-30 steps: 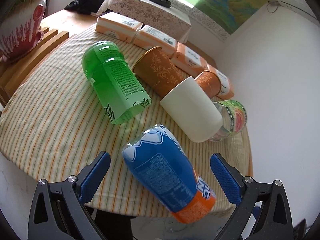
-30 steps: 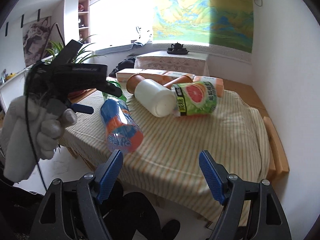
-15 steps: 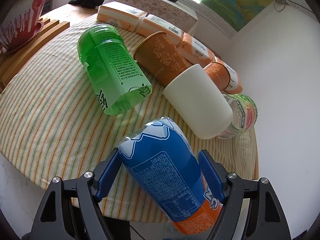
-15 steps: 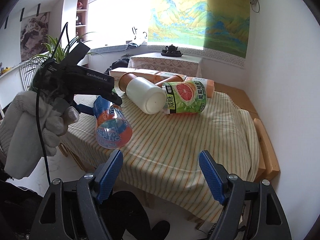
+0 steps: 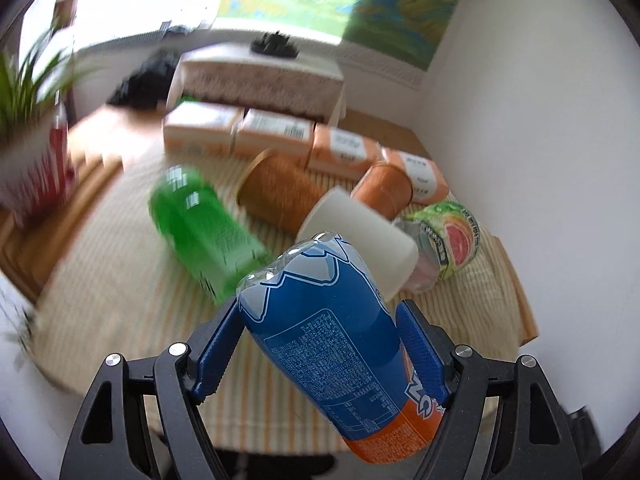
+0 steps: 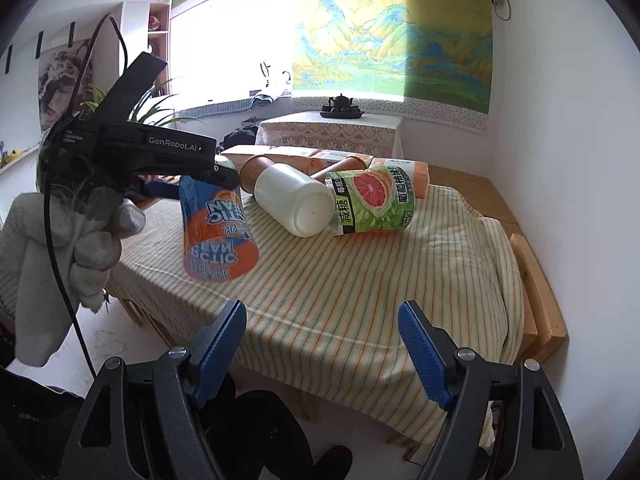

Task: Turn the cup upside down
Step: 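Rotate the held bottle with the left gripper so its cap points down, then lower the bottle cap-down onto the table and open the left gripper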

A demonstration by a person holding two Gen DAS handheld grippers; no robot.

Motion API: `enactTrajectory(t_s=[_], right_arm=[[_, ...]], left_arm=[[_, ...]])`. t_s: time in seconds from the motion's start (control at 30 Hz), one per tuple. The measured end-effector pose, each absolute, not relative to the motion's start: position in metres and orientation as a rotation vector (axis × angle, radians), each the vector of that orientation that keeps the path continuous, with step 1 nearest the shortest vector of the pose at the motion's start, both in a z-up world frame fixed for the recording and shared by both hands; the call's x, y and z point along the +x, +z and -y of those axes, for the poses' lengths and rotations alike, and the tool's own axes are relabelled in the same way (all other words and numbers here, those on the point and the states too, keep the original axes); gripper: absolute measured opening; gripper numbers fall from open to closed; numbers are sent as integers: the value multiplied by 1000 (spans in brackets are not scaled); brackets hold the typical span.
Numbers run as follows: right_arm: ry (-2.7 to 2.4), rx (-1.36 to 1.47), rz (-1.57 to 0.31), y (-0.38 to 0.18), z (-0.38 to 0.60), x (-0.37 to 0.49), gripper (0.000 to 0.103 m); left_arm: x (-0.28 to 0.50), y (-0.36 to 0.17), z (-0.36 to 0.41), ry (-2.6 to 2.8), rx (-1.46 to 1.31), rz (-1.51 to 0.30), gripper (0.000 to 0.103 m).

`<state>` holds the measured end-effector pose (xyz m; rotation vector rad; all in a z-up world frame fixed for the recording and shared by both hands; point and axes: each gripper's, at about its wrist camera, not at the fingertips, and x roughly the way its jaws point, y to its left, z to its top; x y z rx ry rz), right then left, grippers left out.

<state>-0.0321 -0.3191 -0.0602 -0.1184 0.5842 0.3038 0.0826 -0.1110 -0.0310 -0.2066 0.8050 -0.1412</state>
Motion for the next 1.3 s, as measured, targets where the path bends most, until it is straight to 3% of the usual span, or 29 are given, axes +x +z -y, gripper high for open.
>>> enactTrajectory(t_s=[0.57,1.3], right_arm=[[278,-63,-592,-59,317,-28,75],[269,-66,-590,-53,306,-23,75]], left_arm=[[92,-40,154,-48,293,-437,80],[63,-49,138,-197,126,-474,81]])
